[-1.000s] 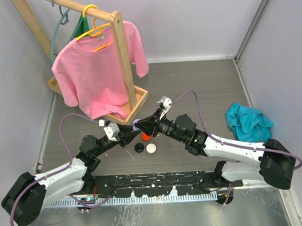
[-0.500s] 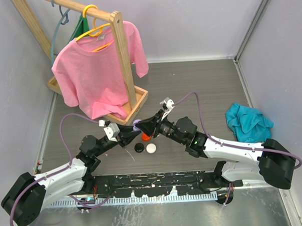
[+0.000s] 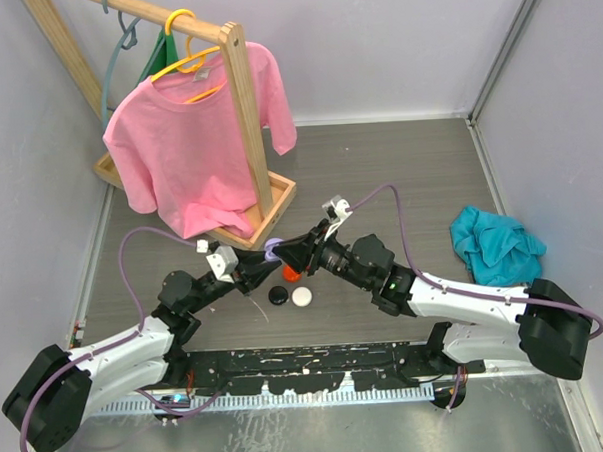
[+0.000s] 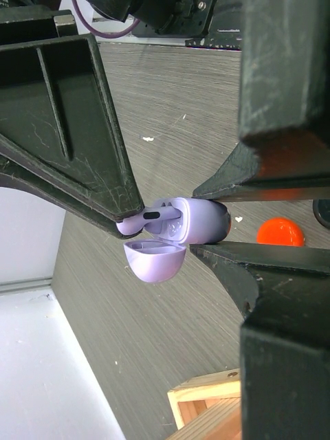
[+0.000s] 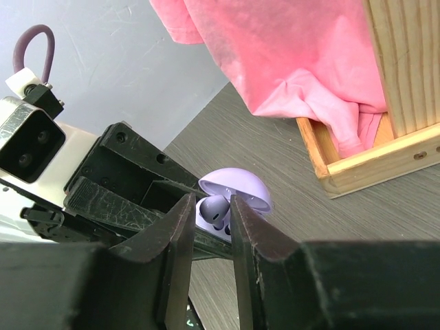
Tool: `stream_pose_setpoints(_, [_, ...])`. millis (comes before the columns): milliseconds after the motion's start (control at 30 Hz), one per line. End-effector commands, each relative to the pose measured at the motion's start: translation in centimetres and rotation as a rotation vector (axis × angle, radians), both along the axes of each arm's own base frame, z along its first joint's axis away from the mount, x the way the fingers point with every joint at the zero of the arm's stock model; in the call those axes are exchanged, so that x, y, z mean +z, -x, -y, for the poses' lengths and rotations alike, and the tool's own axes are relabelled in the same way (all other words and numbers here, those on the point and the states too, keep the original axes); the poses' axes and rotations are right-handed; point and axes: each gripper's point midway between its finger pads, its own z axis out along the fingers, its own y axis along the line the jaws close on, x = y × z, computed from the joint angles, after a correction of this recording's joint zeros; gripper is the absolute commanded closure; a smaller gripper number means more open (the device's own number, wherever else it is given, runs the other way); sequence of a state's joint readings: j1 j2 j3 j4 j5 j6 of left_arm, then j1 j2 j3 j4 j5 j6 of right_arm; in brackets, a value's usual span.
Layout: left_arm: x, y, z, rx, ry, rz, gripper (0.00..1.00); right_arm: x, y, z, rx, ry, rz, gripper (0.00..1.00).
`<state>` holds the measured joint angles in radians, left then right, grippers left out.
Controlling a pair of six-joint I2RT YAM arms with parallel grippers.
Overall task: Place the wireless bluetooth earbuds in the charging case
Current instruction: Place the earbud in the charging case.
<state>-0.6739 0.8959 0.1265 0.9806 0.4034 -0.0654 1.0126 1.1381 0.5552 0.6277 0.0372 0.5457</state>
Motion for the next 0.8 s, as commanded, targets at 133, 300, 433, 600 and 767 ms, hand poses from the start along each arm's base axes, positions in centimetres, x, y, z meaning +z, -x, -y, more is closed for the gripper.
stream_pose_setpoints(133, [3.1, -0.1, -0.3, 0.017, 0.076, 0.091, 1.0, 1.4, 0.4, -0.3, 0.022, -0.015, 0.006, 0.64])
stream_pose_setpoints(300, [3.0, -0.1, -0.3, 0.018, 0.073, 0.086, 1.0, 2.2, 1.1, -0.9, 0.076, 0.009, 0.038, 0.6])
stream_pose_setpoints(433, [3.0, -0.1, -0.3, 0.017, 0.073, 0.089, 1.0, 2.5, 1.5, -1.3, 0.109, 0.017, 0.05, 0.6])
stream_pose_setpoints(600, [3.0, -0.1, -0.3, 0.016, 0.071, 0.086, 1.0, 2.5, 1.8, -1.2, 0.125, 0.031, 0.057, 0.6])
stream_pose_setpoints(767, [3.0, -0.2, -0.2, 0.017, 0.07, 0.086, 1.0, 2.2, 2.2, -1.1, 0.138, 0.052, 0.056, 0.6])
